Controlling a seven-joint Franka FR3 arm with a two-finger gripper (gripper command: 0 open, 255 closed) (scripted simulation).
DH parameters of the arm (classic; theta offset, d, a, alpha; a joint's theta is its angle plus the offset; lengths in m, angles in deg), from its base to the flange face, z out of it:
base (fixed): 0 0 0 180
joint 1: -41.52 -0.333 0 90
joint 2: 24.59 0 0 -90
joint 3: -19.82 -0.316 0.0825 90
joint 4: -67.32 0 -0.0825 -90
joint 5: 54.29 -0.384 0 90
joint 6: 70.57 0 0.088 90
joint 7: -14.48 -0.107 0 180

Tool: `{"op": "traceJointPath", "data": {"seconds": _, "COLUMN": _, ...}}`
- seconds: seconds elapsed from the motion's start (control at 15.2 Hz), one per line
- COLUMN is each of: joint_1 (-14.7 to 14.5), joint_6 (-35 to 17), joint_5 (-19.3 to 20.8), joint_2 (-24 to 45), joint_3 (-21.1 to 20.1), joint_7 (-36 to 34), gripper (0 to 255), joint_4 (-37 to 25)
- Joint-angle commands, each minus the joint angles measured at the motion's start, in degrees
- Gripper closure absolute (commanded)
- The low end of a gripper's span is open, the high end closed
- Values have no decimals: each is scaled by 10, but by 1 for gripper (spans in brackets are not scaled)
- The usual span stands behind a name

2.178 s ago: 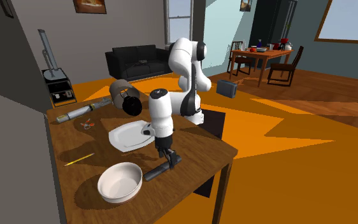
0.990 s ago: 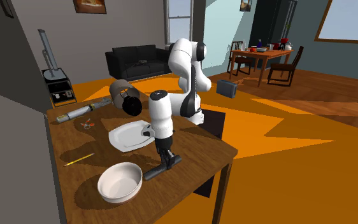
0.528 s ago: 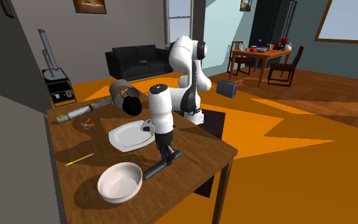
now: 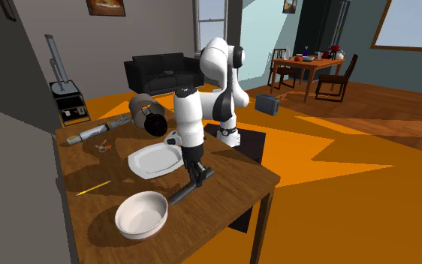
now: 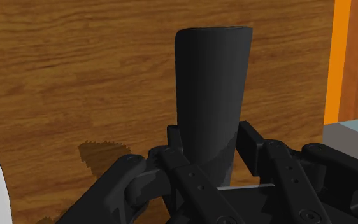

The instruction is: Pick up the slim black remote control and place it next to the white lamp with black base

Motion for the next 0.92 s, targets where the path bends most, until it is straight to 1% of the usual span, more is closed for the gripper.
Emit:
{"op": "traceJointPath", "data": {"seconds": 0.0, "joint_1": 0, "joint_6": 15, "joint_5": 0, "joint_2": -7, "joint_3": 0, "joint_7": 0, "gripper": 255, "joint_4": -8}}
{"op": "traceJointPath", "data": {"seconds": 0.86, "joint_1": 1, "joint_6": 105, "joint_5": -1, "joint_2": -32, "joint_3": -1, "joint_7": -4, "gripper": 255, "joint_4": -73}}
